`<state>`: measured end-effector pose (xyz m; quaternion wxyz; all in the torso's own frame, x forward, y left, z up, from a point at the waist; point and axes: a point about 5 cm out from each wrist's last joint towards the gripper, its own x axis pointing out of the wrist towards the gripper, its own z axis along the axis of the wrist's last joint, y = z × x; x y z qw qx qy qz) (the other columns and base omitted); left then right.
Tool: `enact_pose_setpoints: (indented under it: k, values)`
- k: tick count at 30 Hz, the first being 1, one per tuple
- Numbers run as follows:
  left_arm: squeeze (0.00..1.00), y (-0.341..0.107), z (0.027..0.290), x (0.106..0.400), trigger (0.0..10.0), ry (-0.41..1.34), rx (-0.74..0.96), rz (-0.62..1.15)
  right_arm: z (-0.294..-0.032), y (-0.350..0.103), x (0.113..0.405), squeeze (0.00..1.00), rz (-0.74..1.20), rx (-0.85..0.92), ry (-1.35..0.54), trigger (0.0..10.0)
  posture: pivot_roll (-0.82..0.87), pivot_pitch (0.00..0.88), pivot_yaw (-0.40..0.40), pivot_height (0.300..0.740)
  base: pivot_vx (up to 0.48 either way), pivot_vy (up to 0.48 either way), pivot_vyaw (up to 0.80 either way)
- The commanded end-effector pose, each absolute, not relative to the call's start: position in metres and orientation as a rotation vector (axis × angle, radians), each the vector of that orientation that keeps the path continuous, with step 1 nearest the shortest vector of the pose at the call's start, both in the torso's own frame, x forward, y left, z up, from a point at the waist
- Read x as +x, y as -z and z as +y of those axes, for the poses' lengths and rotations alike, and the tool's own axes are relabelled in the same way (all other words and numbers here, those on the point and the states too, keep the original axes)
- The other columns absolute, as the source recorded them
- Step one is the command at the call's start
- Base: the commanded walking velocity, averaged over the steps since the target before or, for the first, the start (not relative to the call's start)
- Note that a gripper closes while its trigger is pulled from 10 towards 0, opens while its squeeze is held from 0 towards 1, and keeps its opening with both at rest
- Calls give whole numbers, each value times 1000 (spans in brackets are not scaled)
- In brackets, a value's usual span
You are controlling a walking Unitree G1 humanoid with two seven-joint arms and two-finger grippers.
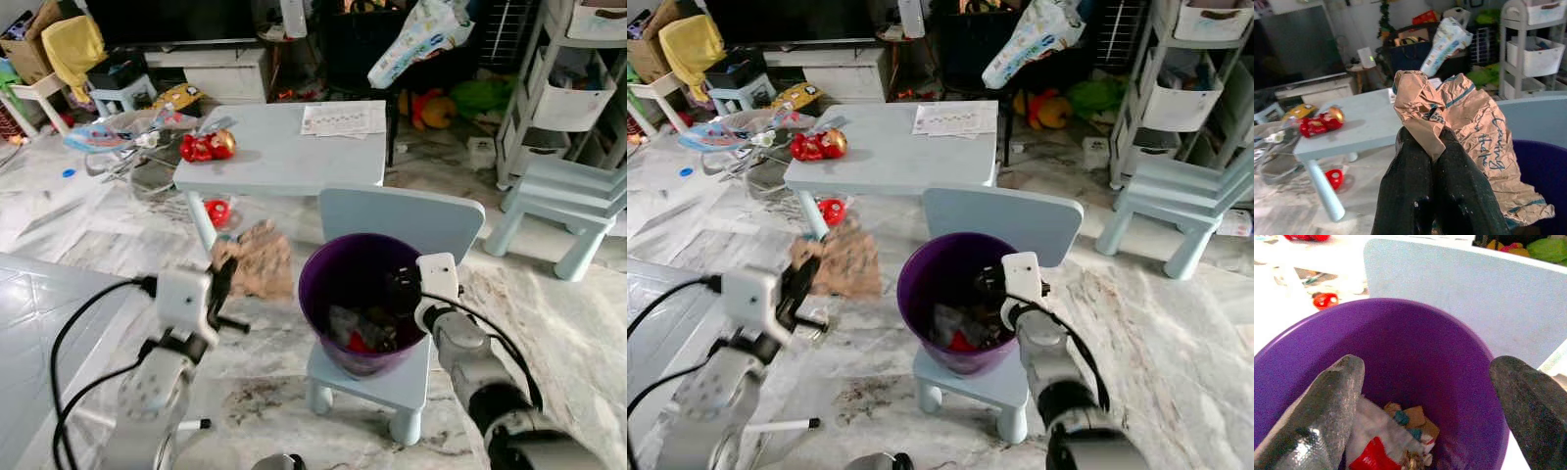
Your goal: Picking trash to rubbish bin
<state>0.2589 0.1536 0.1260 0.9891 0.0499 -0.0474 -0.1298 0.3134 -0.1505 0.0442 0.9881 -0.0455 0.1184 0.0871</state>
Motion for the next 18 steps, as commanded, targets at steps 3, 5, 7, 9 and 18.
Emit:
enact_pose_setpoints:
  k: [3,5,7,9,18]
  values:
    - [0,-117,149,271,0,269,95,-56,-145,-63,293,1000,166,-90,-222,10000,23,74,84,740,0,0,0]
    - [0,-115,143,277,0,296,88,-53,-144,-68,280,1000,172,-104,-233,10000,-18,70,92,740,0,0,0]
    - [0,-113,139,280,0,307,84,-50,-144,-70,274,1000,191,-109,-243,10000,-25,70,93,740,0,0,0]
    - [0,-108,135,285,0,309,67,-34,-143,-71,264,1000,236,-111,-249,10000,-53,69,98,740,0,0,0]
    - [0,-84,102,309,8275,324,32,36,-160,-83,226,1000,381,-29,-220,10000,-138,86,107,740,0,0,0]
